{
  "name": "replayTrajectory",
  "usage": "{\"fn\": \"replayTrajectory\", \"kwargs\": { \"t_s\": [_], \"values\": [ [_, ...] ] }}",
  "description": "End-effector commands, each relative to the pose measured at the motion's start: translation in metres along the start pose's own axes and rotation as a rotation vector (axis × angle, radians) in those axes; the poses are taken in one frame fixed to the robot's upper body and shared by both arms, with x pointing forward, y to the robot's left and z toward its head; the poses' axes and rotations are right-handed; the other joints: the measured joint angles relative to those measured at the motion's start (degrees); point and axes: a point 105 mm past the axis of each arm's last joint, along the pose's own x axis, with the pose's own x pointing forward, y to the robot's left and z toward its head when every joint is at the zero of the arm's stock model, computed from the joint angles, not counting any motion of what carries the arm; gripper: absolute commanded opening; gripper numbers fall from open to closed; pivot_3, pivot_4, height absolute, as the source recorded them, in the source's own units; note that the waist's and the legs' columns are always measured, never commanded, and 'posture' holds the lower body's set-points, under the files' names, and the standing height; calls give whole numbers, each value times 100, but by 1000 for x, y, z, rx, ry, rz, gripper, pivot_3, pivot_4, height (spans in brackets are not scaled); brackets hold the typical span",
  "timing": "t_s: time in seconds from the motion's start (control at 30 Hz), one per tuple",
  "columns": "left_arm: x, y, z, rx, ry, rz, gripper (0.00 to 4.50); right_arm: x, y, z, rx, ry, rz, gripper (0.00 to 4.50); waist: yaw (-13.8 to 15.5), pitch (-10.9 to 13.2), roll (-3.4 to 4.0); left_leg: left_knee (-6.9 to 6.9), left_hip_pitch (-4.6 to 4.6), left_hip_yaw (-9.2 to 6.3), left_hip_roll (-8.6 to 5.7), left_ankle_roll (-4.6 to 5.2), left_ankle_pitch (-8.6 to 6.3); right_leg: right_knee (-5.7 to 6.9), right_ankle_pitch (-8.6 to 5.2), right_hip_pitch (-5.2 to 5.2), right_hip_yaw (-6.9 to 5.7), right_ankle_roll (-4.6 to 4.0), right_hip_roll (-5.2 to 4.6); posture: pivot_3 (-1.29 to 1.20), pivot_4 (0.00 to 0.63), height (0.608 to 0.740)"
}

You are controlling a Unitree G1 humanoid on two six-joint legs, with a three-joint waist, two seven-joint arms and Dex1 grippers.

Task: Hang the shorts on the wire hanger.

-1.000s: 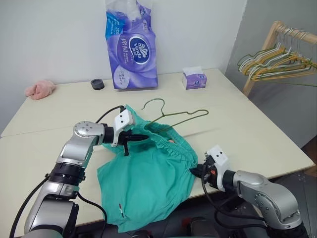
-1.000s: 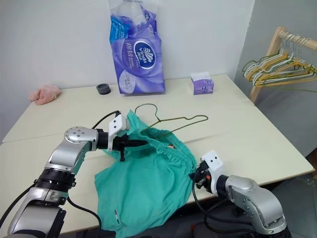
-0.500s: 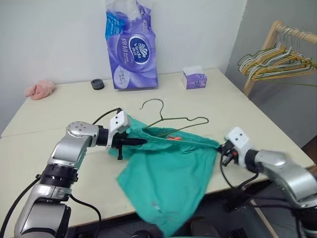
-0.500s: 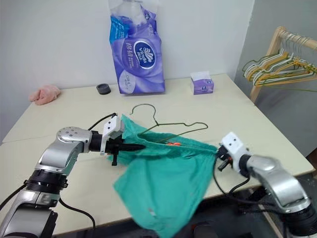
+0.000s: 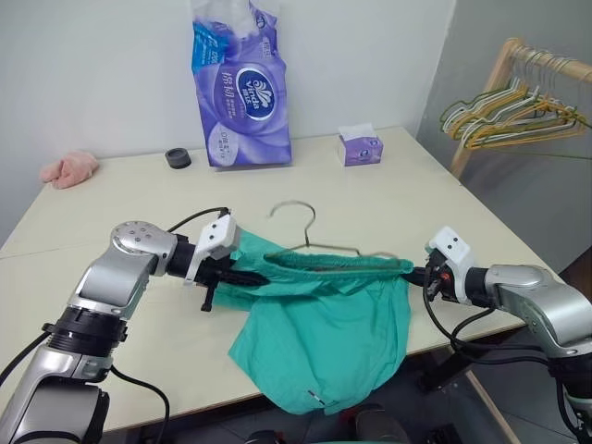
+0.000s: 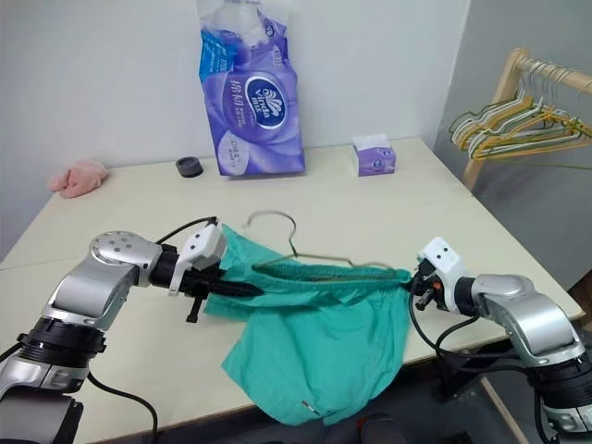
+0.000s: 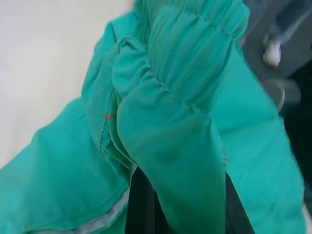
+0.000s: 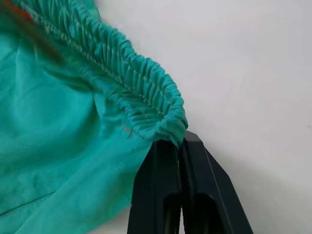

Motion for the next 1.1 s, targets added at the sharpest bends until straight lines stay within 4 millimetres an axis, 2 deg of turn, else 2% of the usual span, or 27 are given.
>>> {"fn": "replayTrajectory", "kwargs": {
  "t_s": [0.03, 0.2, 0.3, 0.43, 0.57, 0.67, 0.83, 0.97, 1.1],
  "values": [
    [-11, 17, -8, 48, 65, 109, 0, -17, -9, 17, -56, -38, -45, 18, 9, 0, 0, 0, 0, 0, 0, 0, 0, 0, 0, 0, 0, 0, -1, -212, 0, 740],
    [-8, 27, -14, 72, 87, 162, 0, -20, 11, 23, -169, -24, 21, 18, 39, 1, 1, 1, 0, 0, 0, 0, 0, 0, 0, -1, 1, 1, -1, -217, 0, 740],
    [-7, 29, -13, 77, 75, 172, 0, -22, 14, 26, -202, -22, 30, 18, 42, 1, 1, 0, 0, 0, 0, 1, 0, 0, 0, -2, -1, 1, -1, -225, 0, 740],
    [-5, 22, -15, 74, 80, 121, 0, -24, 18, 31, -200, -34, 52, 18, 40, 1, 1, 0, 0, 1, 0, 1, 0, 0, 0, -2, 1, 1, -1, -228, 0, 740],
    [-2, 20, -19, 75, 101, 114, 0, -25, 14, 39, -251, -23, 50, 18, 35, 1, 2, 1, 0, 1, 0, 1, 0, 0, 0, -2, 0, 1, -1, -239, 0, 740],
    [5, 23, -21, 92, 119, 122, 0, -24, 12, 56, -376, -9, 70, 18, -11, 5, 9, 2, 1, 8, -1, 1, 0, 0, 1, -2, 4, 3, -3, -243, 0, 740],
    [23, 31, -20, 147, 135, 173, 0, -15, 27, 84, -515, -26, 142, 18, -87, 4, 8, -1, -1, -1, -1, 0, 0, -4, 1, -3, -2, 3, -3, -243, 0, 740],
    [35, 35, -16, 157, 113, 213, 0, -7, 41, 90, -553, -35, 189, 18, -103, 4, 8, -1, -5, -3, -2, 0, 0, -5, 1, -6, -1, 2, -5, -243, 0, 740],
    [51, 31, -14, 163, 86, 214, 0, 5, 52, 97, -584, -64, 211, 18, -104, 4, 8, 1, -6, -4, -4, 0, 0, -4, 1, -7, -1, 3, -9, -242, 0, 740]
  ]
}}
